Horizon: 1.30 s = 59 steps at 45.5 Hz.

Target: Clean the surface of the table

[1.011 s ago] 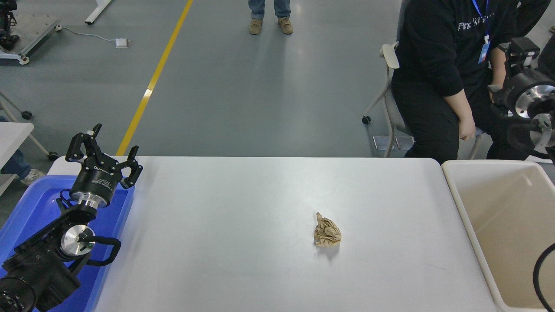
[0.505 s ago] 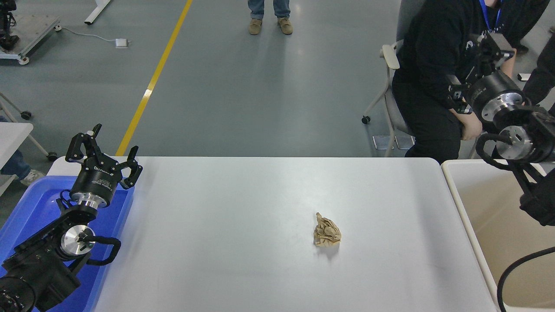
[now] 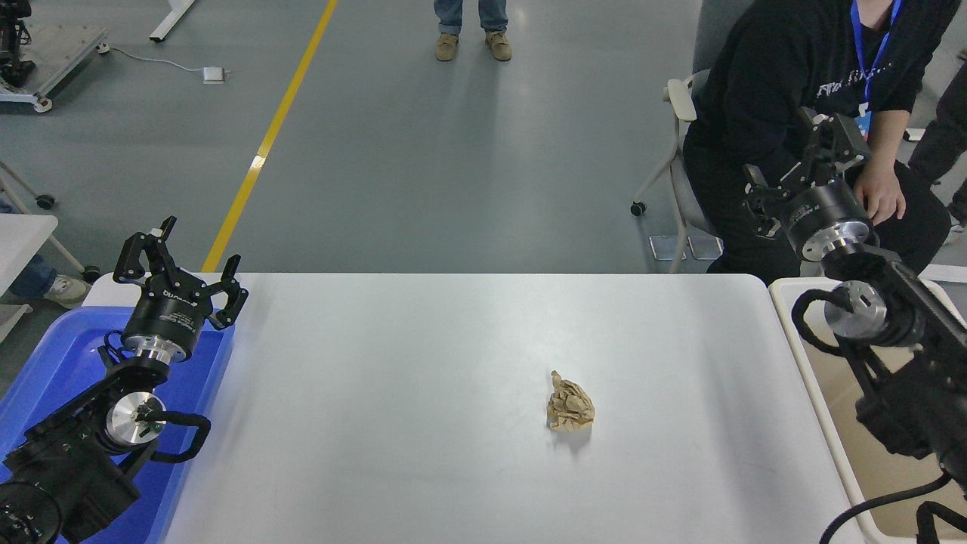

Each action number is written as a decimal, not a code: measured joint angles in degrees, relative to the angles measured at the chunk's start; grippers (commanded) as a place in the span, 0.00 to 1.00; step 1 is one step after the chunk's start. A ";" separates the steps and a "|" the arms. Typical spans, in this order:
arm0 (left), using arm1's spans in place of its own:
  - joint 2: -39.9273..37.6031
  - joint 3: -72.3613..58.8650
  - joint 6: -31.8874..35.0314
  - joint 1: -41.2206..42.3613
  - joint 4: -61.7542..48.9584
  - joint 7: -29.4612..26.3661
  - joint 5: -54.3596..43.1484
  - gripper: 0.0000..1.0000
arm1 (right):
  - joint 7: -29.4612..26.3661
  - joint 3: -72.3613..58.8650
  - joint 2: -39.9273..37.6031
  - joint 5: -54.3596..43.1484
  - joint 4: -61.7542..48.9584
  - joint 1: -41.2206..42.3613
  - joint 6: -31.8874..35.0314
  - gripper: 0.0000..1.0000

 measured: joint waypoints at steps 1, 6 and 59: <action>0.00 0.00 0.00 0.00 0.00 0.00 -0.01 1.00 | 0.28 0.04 0.11 0.00 0.00 -0.37 0.16 0.99; 0.00 0.00 0.00 0.00 0.00 0.00 0.00 1.00 | 1.38 0.25 0.51 0.00 0.01 -1.75 0.68 0.99; -0.02 0.00 0.00 0.00 0.00 0.00 0.00 1.00 | 2.94 -31.24 -16.06 -1.50 -2.86 11.05 2.20 0.99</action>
